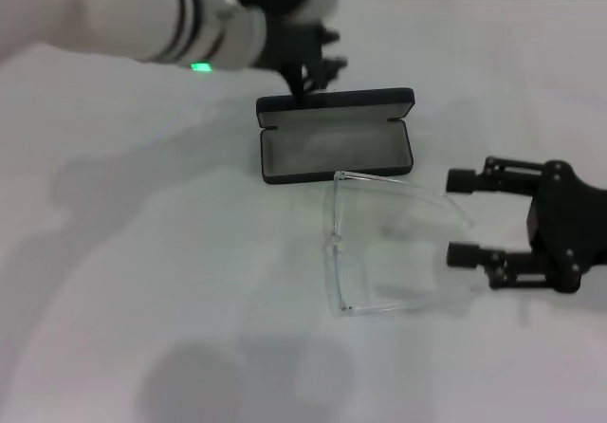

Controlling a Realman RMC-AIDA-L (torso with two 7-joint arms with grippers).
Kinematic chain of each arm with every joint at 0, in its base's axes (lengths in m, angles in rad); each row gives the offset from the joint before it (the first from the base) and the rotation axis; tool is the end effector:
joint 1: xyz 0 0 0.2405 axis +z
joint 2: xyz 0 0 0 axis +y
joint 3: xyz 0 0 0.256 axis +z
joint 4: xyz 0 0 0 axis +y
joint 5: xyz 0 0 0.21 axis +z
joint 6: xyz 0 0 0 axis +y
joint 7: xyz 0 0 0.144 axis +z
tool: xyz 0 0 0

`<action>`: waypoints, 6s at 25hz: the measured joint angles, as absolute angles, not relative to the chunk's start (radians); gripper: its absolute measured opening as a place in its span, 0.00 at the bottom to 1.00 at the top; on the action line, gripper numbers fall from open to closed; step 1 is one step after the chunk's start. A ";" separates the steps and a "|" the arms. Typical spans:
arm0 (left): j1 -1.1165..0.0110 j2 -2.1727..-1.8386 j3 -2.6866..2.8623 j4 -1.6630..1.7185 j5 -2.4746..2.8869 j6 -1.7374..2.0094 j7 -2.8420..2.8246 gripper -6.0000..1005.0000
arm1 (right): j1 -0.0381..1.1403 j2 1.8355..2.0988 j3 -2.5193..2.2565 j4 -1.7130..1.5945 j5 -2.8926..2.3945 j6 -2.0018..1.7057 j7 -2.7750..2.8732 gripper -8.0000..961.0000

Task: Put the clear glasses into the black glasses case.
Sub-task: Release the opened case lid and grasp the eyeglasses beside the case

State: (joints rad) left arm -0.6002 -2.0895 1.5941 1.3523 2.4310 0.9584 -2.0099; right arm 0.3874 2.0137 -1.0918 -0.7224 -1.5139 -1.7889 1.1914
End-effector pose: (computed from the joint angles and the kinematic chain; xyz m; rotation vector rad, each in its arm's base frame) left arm -0.1080 0.3946 -0.0332 -2.5588 0.1478 0.1375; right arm 0.2292 0.2825 0.0147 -2.8477 0.1616 1.0986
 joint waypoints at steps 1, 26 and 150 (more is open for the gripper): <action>-0.573 -2.088 1.560 1.384 2.363 0.965 -1.992 0.26 | 0.389 2.013 -1.078 -0.722 -1.513 -1.779 1.218 0.77; -0.111 -2.080 1.032 0.823 1.166 1.622 -1.122 0.63 | 0.871 1.884 -1.037 -0.957 -2.030 -1.845 2.480 0.77; -0.089 -2.088 0.839 0.626 1.265 1.612 -0.778 0.72 | 1.183 2.027 -1.538 -0.747 -2.230 -1.599 2.710 0.14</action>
